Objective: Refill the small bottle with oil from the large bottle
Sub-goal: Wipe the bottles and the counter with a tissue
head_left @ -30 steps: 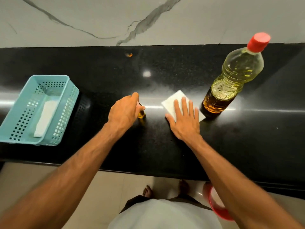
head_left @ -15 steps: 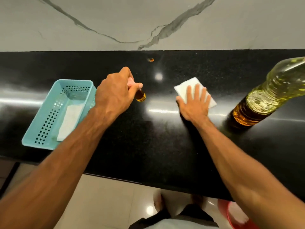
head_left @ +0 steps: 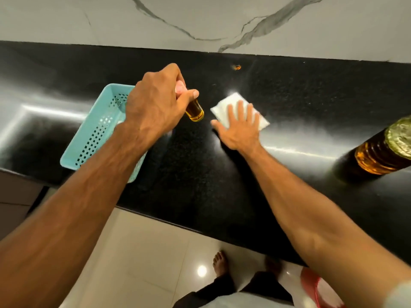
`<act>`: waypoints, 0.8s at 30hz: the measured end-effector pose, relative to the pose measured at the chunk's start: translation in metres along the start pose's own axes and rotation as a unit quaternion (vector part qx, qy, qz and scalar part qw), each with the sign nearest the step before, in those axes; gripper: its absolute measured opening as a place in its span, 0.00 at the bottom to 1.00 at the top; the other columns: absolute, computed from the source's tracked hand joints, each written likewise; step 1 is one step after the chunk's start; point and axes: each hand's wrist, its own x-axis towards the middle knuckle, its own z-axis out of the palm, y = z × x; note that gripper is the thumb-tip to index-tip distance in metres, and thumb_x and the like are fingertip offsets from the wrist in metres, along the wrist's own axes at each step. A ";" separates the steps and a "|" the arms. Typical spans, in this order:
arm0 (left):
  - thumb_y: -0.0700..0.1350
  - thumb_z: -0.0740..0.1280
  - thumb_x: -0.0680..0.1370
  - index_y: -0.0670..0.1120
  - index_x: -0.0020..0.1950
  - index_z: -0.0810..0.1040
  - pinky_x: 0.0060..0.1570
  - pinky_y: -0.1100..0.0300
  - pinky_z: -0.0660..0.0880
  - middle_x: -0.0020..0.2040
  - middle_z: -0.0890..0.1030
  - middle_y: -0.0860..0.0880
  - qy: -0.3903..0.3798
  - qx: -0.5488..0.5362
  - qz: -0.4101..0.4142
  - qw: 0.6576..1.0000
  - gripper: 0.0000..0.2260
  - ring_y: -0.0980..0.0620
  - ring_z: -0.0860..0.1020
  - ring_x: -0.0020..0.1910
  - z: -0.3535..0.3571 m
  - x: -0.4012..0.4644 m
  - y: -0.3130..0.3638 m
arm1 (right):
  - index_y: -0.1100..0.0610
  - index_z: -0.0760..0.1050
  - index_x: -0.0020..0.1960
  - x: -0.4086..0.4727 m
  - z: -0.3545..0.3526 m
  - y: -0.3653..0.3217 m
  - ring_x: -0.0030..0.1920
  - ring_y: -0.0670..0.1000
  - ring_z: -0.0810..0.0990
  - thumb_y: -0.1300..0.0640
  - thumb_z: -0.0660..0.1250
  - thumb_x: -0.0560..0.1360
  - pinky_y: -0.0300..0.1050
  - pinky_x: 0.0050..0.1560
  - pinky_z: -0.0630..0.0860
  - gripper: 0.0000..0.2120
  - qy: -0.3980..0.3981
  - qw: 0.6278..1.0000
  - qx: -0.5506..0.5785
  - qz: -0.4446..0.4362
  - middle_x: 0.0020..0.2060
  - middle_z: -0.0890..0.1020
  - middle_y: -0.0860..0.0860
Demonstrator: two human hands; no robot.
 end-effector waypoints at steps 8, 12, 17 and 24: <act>0.59 0.66 0.75 0.48 0.50 0.73 0.45 0.48 0.76 0.46 0.78 0.47 -0.019 0.005 0.016 1.000 0.15 0.45 0.77 0.45 0.003 -0.006 -0.005 | 0.51 0.59 0.78 -0.180 0.019 -0.091 0.79 0.59 0.46 0.30 0.48 0.76 0.60 0.77 0.45 0.37 -0.114 0.972 0.042 -0.203 0.79 0.55 0.54; 0.59 0.66 0.75 0.48 0.49 0.73 0.41 0.51 0.71 0.44 0.78 0.46 -0.042 0.008 0.028 0.999 0.15 0.43 0.76 0.45 0.026 -0.011 0.005 | 0.49 0.59 0.78 -0.219 -0.011 0.007 0.78 0.58 0.51 0.29 0.43 0.77 0.58 0.76 0.50 0.37 -0.076 0.993 0.009 -0.085 0.78 0.57 0.52; 0.57 0.67 0.76 0.46 0.53 0.74 0.44 0.48 0.71 0.51 0.80 0.40 -0.103 0.034 0.051 0.993 0.15 0.35 0.77 0.51 0.065 -0.021 0.023 | 0.50 0.49 0.80 -0.225 -0.067 0.151 0.78 0.61 0.48 0.31 0.41 0.76 0.61 0.76 0.48 0.38 -0.043 0.976 -0.055 0.205 0.80 0.49 0.54; 0.55 0.64 0.78 0.44 0.54 0.72 0.40 0.50 0.69 0.52 0.79 0.40 -0.159 0.068 0.105 0.979 0.15 0.36 0.77 0.49 0.102 -0.025 0.050 | 0.53 0.47 0.80 -0.215 -0.031 0.052 0.78 0.65 0.46 0.30 0.40 0.75 0.61 0.75 0.43 0.40 -0.030 0.987 -0.032 0.151 0.79 0.49 0.58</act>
